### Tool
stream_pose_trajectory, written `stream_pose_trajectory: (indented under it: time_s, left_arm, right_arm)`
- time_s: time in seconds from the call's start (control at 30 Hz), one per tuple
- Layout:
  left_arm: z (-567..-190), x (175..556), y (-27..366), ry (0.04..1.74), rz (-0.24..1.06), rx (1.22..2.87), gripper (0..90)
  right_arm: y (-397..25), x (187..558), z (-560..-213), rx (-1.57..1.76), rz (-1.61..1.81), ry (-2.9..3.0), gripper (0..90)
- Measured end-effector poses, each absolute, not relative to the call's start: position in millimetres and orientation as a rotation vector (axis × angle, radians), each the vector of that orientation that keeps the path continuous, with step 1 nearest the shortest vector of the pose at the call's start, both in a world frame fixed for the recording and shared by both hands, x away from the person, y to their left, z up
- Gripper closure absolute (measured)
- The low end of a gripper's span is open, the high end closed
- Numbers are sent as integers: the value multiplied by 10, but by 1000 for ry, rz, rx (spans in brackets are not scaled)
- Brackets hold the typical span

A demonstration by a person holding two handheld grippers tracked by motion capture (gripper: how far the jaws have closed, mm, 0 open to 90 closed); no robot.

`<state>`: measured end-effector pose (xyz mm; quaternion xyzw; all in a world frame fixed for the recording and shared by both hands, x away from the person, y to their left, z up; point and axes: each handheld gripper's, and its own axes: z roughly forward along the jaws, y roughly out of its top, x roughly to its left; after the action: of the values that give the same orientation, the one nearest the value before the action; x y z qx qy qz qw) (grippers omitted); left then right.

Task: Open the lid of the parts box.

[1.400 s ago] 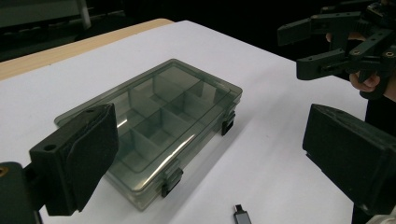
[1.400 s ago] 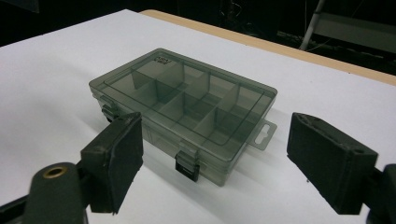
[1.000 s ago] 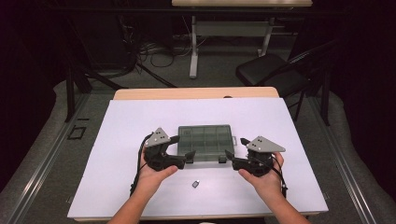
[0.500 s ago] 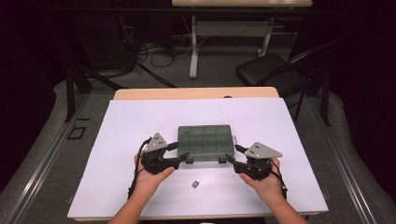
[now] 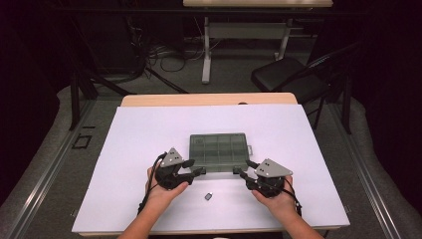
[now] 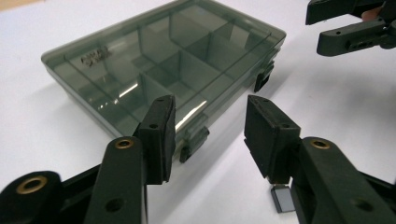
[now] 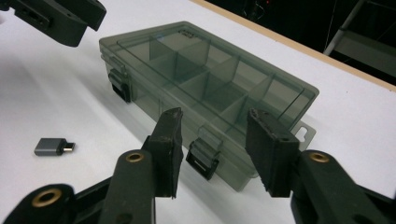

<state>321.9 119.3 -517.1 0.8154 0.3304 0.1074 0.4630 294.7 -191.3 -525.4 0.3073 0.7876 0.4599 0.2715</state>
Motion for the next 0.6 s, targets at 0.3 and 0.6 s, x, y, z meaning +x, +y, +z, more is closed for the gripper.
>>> stream_pose_trajectory:
  time_s: [0.3, 0.6]
  left_arm:
    - [-5264, 3187, 1143, 797, 250, 1981, 615]
    - [-5305, 3194, 1126, 848, 220, 2023, 797]
  right_arm:
    - [-1876, 2924, -5303, 845, 1259, 2173, 601]
    - [-1913, 2995, -5367, 951, 1309, 2201, 737]
